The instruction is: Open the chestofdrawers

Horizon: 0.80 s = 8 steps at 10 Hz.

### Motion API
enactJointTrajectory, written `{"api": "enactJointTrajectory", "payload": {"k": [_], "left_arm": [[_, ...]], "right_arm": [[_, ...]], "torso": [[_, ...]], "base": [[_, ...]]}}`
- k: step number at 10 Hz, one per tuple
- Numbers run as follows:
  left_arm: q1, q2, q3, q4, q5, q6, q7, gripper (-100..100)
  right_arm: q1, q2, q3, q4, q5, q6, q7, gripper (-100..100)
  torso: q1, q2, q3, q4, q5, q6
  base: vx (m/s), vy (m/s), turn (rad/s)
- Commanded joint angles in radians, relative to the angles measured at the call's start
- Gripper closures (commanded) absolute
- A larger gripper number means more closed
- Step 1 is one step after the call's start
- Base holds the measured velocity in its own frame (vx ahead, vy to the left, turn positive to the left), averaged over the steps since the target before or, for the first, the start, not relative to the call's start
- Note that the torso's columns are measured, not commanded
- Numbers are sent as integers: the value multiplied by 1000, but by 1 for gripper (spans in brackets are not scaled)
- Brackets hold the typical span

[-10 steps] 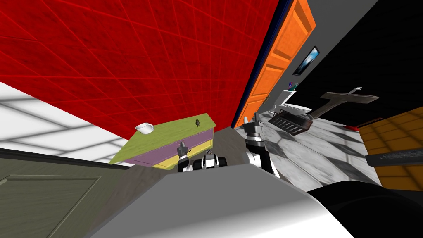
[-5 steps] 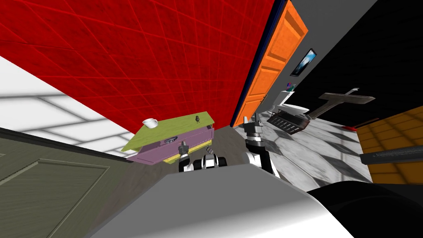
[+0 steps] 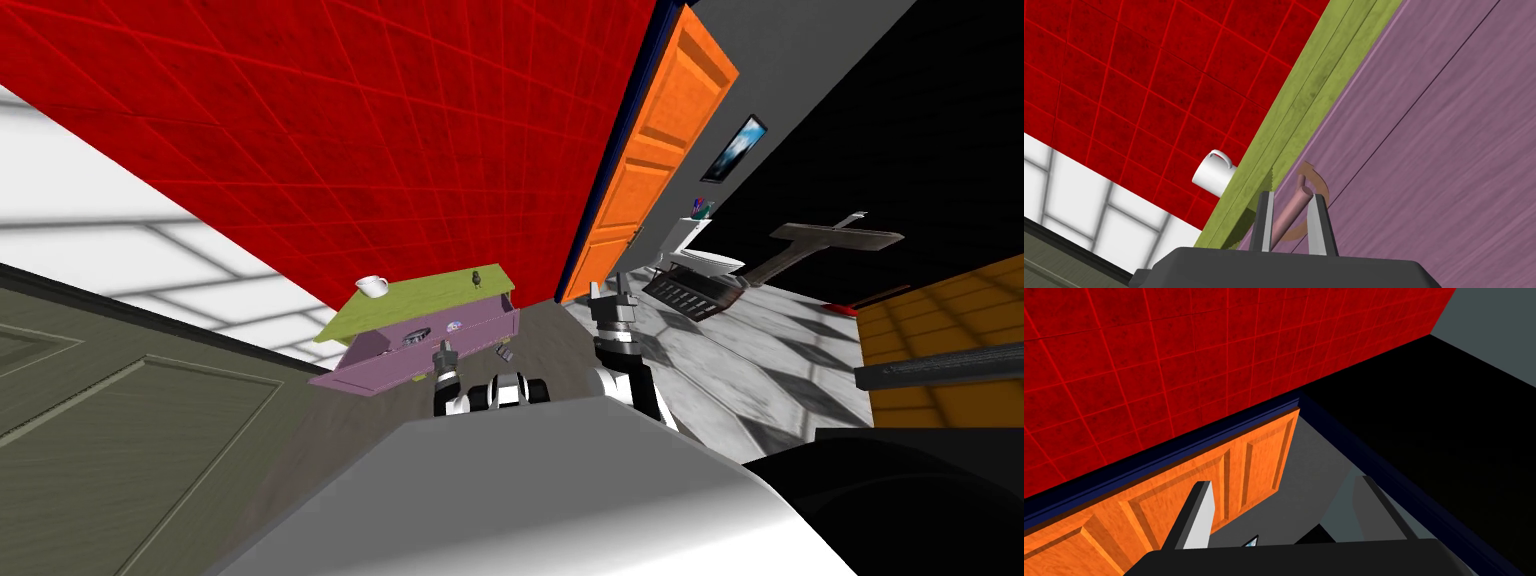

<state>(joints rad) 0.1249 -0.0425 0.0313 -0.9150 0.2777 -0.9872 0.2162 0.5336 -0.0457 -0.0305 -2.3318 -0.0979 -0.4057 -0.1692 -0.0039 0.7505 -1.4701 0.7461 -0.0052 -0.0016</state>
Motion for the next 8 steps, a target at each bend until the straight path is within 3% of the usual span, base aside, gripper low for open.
{"api": "enactJointTrajectory", "payload": {"k": [1,4,5,8], "left_arm": [[-32,-1,7,-26,4,56,-14,-100],[-80,-2,18,-66,11,139,-36,-100],[-80,-2,18,-66,11,139,-36,-100],[-144,-4,32,-118,19,251,-65,-100]], "right_arm": [[0,0,0,0,0,0,0,0],[1,0,0,0,0,0,0,0],[1,0,0,0,0,0,0,0],[0,0,0,0,0,0,0,0]], "torso": [[3,-8,-3,-4,3,1],[5,-16,-8,-7,4,2],[4,-13,-6,-6,4,2],[2,-9,-4,-6,4,2]], "base": [[-47,-12,66],[-51,-10,66],[-40,-4,15],[-84,-6,75]]}}
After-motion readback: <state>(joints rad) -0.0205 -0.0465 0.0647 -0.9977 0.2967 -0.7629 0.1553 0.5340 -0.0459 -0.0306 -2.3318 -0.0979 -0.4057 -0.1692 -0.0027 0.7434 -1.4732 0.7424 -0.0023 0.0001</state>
